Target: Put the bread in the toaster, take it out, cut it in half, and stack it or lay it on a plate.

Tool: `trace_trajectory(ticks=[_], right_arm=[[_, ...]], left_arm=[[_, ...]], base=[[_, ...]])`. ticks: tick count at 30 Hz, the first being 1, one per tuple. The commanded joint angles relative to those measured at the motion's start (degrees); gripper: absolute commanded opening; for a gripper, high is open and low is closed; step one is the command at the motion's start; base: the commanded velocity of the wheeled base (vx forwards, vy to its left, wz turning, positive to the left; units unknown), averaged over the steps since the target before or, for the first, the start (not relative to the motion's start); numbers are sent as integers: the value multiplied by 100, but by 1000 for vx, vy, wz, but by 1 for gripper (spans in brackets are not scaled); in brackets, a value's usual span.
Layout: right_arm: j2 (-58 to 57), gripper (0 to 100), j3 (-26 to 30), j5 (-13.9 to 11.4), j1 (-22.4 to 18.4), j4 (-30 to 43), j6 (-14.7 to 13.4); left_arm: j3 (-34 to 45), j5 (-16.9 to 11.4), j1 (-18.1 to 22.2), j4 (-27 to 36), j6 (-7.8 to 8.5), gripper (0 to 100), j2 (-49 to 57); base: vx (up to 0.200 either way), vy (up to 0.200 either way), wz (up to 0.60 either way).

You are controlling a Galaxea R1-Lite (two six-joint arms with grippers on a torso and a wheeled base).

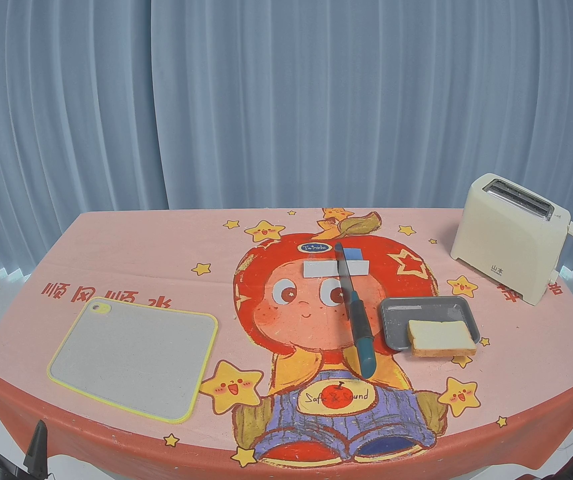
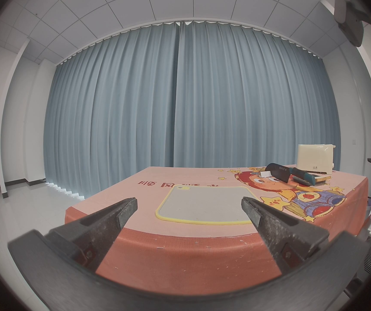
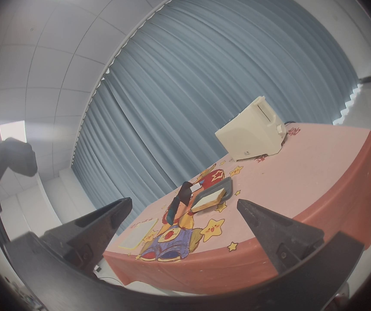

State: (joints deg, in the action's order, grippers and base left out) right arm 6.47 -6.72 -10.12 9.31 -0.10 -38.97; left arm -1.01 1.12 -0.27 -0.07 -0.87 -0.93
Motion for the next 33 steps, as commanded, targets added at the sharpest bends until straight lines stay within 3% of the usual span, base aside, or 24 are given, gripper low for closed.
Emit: trace_trajectory(ticks=[1, 9, 17, 22, 27, 28, 29, 33], right_arm=[[240, 100, -23, -78, 0, -25, -198], [662, 100, -31, -517, -61, -96, -849], [1110, 100, -278, -597, 88, -113, -1490], [1559, 100, -321, -623, 282, -122, -1710], [1822, 100, -488, -728, 528, -122, -2299], [1822, 100, -488, -728, 528, -122, -2299], [1893, 100, -524, -808, 677, -122, -2519], [1945, 100, -515, -904, 941, -122, -2721]], left_arm=[[101, 2, 0, -1, -1, 100, 31], [101, 2, 0, -1, -1, 100, 31], [101, 2, 0, -1, -1, 100, 31], [101, 2, 0, -1, -1, 100, 31], [101, 2, 0, -1, -1, 100, 31], [101, 2, 0, -1, -1, 100, 31], [101, 2, 0, -1, -1, 100, 31], [101, 2, 0, -1, -1, 100, 31]], base=[[0, 0, 0], [0, 0, 0], [0, 0, 0], [0, 0, 0], [0, 0, 0], [0, 0, 0], [0, 0, 0], [0, 0, 0]])
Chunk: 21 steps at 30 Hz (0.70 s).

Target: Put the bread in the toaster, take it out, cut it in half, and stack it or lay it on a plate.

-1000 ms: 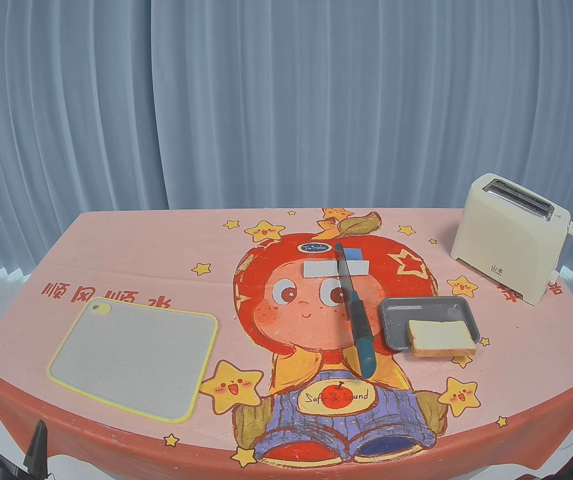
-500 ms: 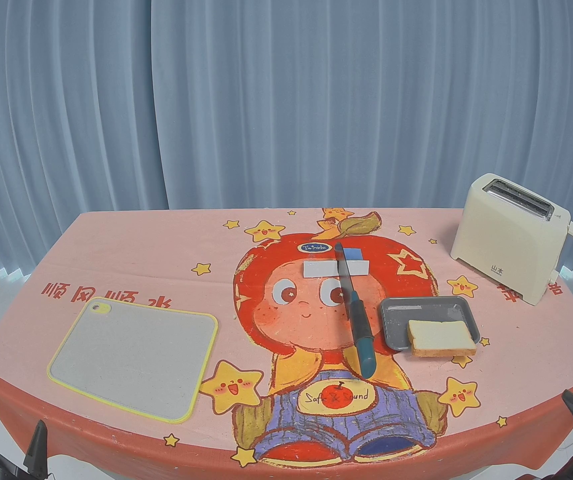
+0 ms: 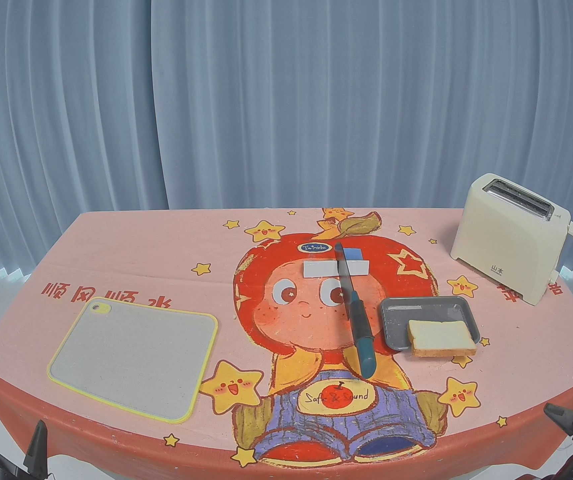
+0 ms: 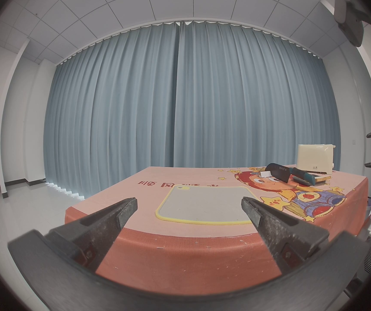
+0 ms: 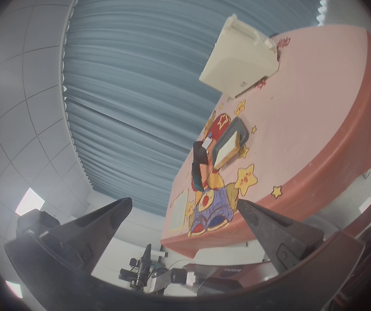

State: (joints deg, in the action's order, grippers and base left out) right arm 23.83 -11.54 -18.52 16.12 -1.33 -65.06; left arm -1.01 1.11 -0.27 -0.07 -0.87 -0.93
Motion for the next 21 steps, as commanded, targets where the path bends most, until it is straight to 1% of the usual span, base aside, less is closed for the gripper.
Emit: trace_trajectory(ticks=[1, 3, 6, 10, 16, 19, 21], right_arm=[[218, 100, -32, -64, 278, 1, -130], [368, 100, -67, -73, 384, -17, -376], [561, 100, -155, -73, 410, -131, -560], [913, 100, -173, -73, 471, -289, -613], [1475, 100, -181, -82, 797, -570, -639], [1616, 100, -181, -82, 832, -781, -806], [1748, 100, -181, -82, 832, -913, -850]], left_arm=[[101, 3, 0, -1, -1, 100, 31], [101, 3, 0, -1, -1, 100, 31], [101, 3, 0, -1, -1, 100, 31], [101, 3, 0, -1, -1, 100, 31], [101, 3, 0, -1, -1, 100, 31], [101, 3, 0, -1, -1, 100, 31], [101, 3, 0, -1, 7, 100, 31]], base=[[0, 0, 0], [0, 0, 0], [0, 0, 0], [0, 0, 0], [0, 0, 0], [0, 0, 0], [0, 0, 0]])
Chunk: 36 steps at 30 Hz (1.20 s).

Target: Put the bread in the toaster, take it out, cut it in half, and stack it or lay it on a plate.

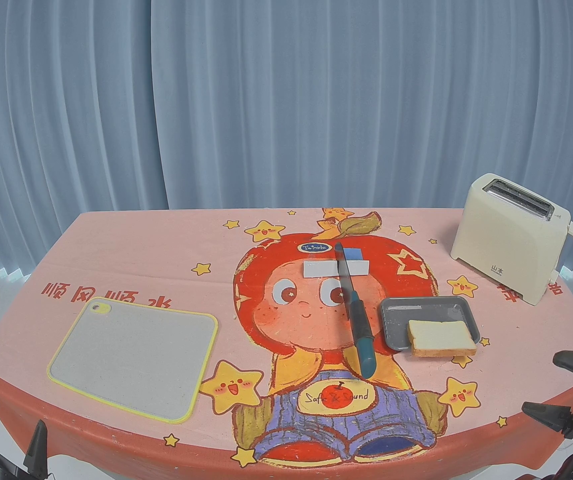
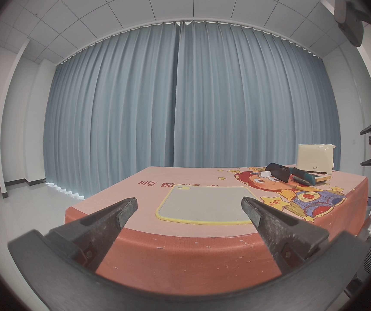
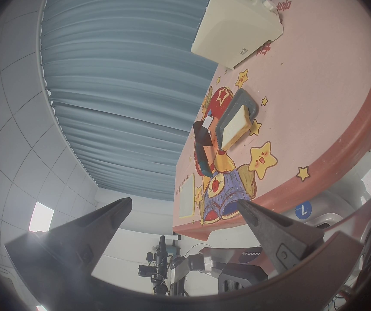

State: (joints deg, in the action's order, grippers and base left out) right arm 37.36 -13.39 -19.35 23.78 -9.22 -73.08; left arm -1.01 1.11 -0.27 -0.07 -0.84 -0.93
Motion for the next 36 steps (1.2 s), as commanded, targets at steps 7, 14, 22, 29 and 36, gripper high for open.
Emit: trace_trajectory(ticks=[7, 14, 22, 29, 36], right_arm=[[895, 100, -6, -96, 109, -511, -48], [1502, 100, -77, -324, 135, -854, -48], [2003, 100, -182, -579, 126, -1337, -57], [2513, 100, -490, -992, 126, -1372, -57], [3268, 100, -446, -1018, 135, -2023, -57]], left_arm=[[101, 3, 0, -1, 5, 100, 31], [101, 3, 0, -1, -4, 100, 31], [101, 3, 0, -1, -4, 100, 31], [101, 3, 0, -1, -4, 100, 31], [101, 3, 0, -1, -4, 100, 31]], base=[[0, 0, 0], [0, 0, 0], [0, 0, 0], [0, 0, 0], [0, 0, 0]])
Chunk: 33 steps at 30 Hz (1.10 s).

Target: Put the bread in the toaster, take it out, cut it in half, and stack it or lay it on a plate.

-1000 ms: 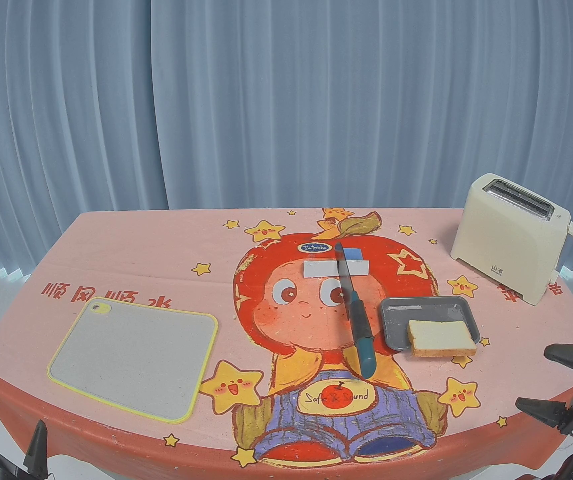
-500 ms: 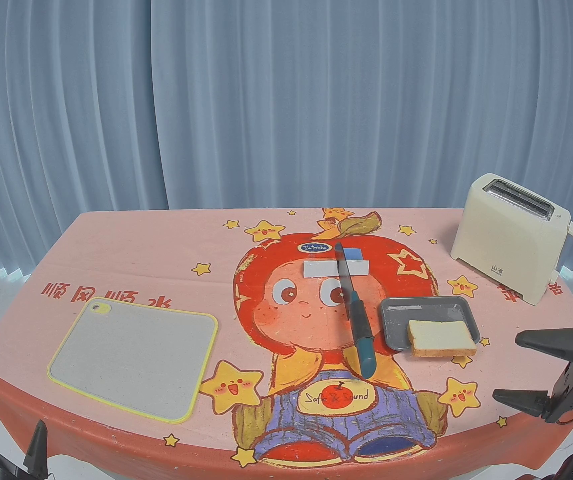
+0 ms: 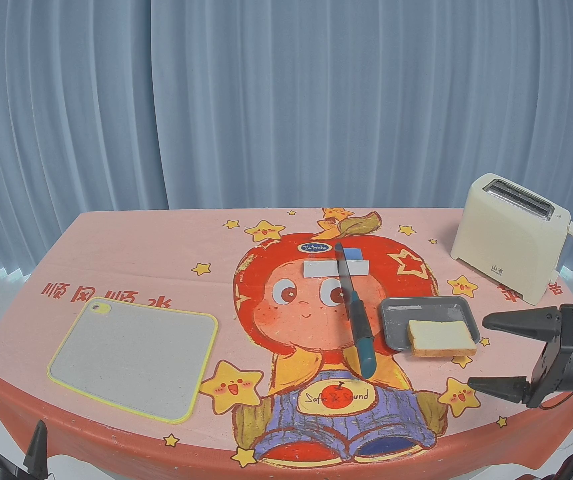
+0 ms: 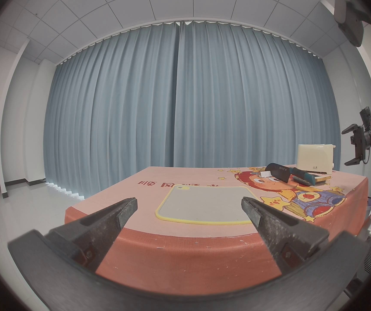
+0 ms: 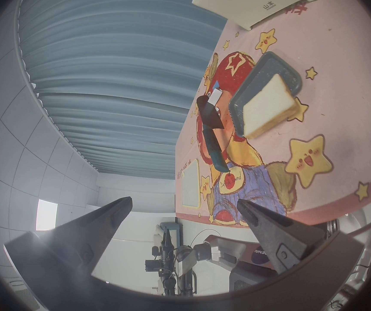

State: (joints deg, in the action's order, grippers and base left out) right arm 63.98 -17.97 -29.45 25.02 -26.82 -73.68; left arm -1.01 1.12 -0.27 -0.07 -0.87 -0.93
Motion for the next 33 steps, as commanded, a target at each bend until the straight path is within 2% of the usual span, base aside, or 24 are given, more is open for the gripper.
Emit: trace_trajectory(ticks=[1, 6, 11, 15, 20, 24, 33], right_arm=[[669, 100, -31, -17, 12, -306, 12], [1012, 100, -207, -25, 91, -385, -15], [1117, 100, 109, -131, 91, -403, -15], [1161, 100, 136, -131, 65, -456, -24], [1425, 100, 74, -140, 74, -570, -314], [1750, 100, 145, -122, 56, -1080, -525], [2286, 100, 206, -87, -32, -1537, -569]], left_arm=[[101, 2, 0, -1, -1, 100, 31], [101, 2, 0, -1, -1, 100, 31], [101, 2, 0, -1, -1, 100, 31], [101, 2, 0, -1, -1, 100, 31], [101, 2, 0, -1, -1, 100, 31], [101, 2, 0, -1, -1, 100, 31], [101, 2, 0, -1, -1, 100, 31]], base=[[0, 0, 0], [0, 0, 0], [0, 0, 0], [0, 0, 0], [0, 0, 0], [0, 0, 0], [0, 0, 0]])
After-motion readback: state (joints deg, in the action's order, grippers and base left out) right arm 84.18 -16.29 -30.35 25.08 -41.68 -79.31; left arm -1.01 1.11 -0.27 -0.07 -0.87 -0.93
